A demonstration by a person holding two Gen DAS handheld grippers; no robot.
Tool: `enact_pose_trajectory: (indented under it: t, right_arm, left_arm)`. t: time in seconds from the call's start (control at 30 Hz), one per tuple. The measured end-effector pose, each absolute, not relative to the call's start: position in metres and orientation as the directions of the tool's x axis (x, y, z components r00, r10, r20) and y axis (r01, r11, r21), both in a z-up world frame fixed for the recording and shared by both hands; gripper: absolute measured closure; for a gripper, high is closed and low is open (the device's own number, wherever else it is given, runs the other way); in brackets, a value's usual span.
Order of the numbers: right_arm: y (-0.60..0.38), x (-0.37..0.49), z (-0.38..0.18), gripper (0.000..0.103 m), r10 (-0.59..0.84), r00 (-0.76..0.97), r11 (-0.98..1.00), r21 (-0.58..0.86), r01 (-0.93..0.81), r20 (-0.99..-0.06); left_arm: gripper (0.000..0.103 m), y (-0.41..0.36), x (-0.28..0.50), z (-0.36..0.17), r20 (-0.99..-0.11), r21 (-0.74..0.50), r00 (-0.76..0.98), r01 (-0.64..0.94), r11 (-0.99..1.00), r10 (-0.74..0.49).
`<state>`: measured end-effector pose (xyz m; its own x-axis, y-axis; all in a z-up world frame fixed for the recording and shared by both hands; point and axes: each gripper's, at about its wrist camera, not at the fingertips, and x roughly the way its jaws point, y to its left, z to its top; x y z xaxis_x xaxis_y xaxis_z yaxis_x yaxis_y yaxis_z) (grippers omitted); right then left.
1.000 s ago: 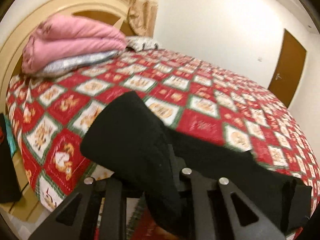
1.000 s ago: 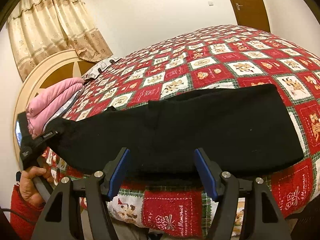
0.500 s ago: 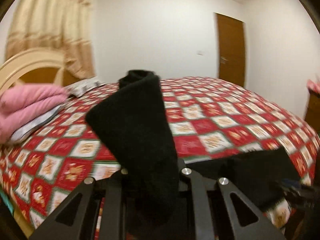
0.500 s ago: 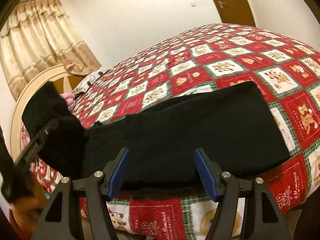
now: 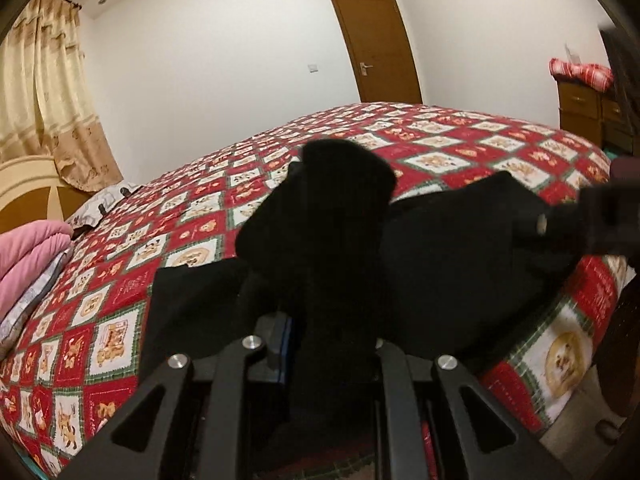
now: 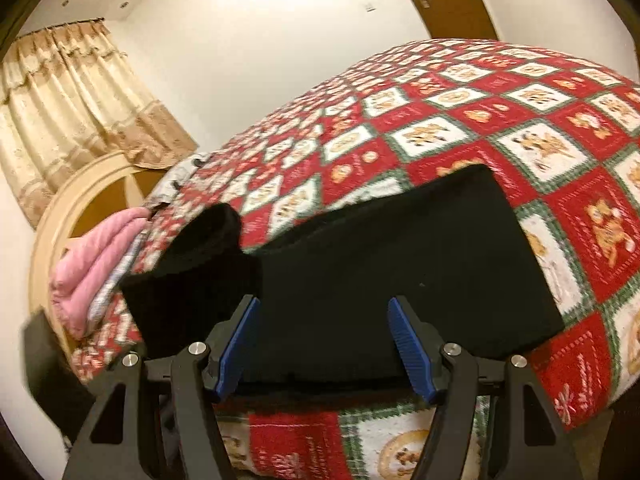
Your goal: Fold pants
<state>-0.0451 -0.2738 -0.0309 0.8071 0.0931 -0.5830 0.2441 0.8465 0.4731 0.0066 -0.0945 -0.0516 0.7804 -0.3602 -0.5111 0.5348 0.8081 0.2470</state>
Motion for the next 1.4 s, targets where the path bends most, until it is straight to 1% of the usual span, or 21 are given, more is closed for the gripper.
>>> enact_pose_trajectory:
  t: [0.13,0.2,0.23,0.3,0.4,0.5,0.6,0.7,0.9,0.97,1.0,1.03,1.1,1.17,1.23,1.4]
  right_arm:
    - [-0.287,-0.034,-0.019,0.035,0.233,0.834,0.784,0.604,0.143,-0.500]
    - [-0.297,-0.019,-0.014,0.022,0.308,0.836,0.730,0.676,0.098,-0.454]
    - [-0.299,-0.012,-0.012,0.020,0.324,0.832,0.723,0.685,0.088,-0.450]
    - [-0.301,0.008,-0.013,0.020,0.370,0.803,0.715,0.695,0.076,-0.468]
    - [-0.301,0.038,-0.028,0.020,0.462,0.741,0.656,0.750,0.085,-0.488]
    - [-0.295,0.046,-0.039,0.020,0.502,0.699,0.641,0.762,0.095,-0.509]
    - [-0.292,0.047,-0.047,0.020,0.518,0.684,0.640,0.763,0.089,-0.514]
    - [-0.295,0.047,-0.055,0.020,0.530,0.682,0.616,0.782,0.100,-0.505]
    - [-0.294,0.048,-0.057,0.020,0.547,0.671,0.609,0.788,0.092,-0.501]
    - [-0.292,0.046,-0.057,0.020,0.553,0.665,0.610,0.788,0.086,-0.501]
    - [-0.291,0.045,-0.058,0.020,0.556,0.663,0.613,0.786,0.081,-0.501]
    - [-0.290,0.044,-0.057,0.020,0.557,0.660,0.621,0.780,0.072,-0.504]
    - [-0.288,0.043,-0.058,0.020,0.559,0.652,0.636,0.769,0.061,-0.513]
    - [-0.285,0.043,-0.059,0.020,0.556,0.647,0.653,0.756,0.049,-0.522]
    - [-0.284,0.043,-0.060,0.020,0.553,0.650,0.660,0.750,0.041,-0.522]
    - [-0.282,0.045,-0.058,0.020,0.556,0.645,0.667,0.745,0.032,-0.525]
  left_arm:
    - [0.086,-0.101,0.001,-0.060,-0.504,0.292,0.791,0.534,0.793,-0.347]
    - [0.086,-0.104,-0.001,-0.063,-0.503,0.310,0.794,0.533,0.787,-0.341]
    - [0.086,-0.105,-0.003,-0.065,-0.501,0.323,0.798,0.531,0.783,-0.335]
    - [0.085,-0.107,-0.006,-0.066,-0.499,0.344,0.803,0.528,0.777,-0.325]
    - [0.084,-0.112,-0.012,-0.069,-0.493,0.399,0.815,0.524,0.753,-0.305]
    - [0.081,-0.111,-0.024,-0.069,-0.480,0.449,0.817,0.541,0.711,-0.318]
    - [0.076,-0.103,-0.034,-0.072,-0.476,0.485,0.809,0.569,0.664,-0.345]
    - [0.072,-0.099,-0.039,-0.073,-0.489,0.475,0.787,0.601,0.642,-0.375]
    - [0.071,-0.107,-0.049,-0.071,-0.476,0.510,0.789,0.608,0.608,-0.390]
    - [0.064,-0.104,-0.049,-0.069,-0.462,0.523,0.786,0.615,0.590,-0.410]
    - [0.051,-0.104,-0.053,-0.069,-0.452,0.535,0.786,0.617,0.577,-0.421]
    - [0.031,-0.103,-0.058,-0.069,-0.441,0.555,0.783,0.621,0.553,-0.438]
    - [0.016,-0.102,-0.068,-0.069,-0.435,0.576,0.767,0.640,0.508,-0.472]
    - [0.016,-0.102,-0.083,-0.068,-0.442,0.583,0.735,0.671,0.458,-0.514]
    - [0.016,-0.105,-0.090,-0.067,-0.438,0.581,0.729,0.676,0.454,-0.526]
    - [0.016,-0.125,-0.073,-0.069,-0.437,0.598,0.756,0.649,0.470,-0.487]
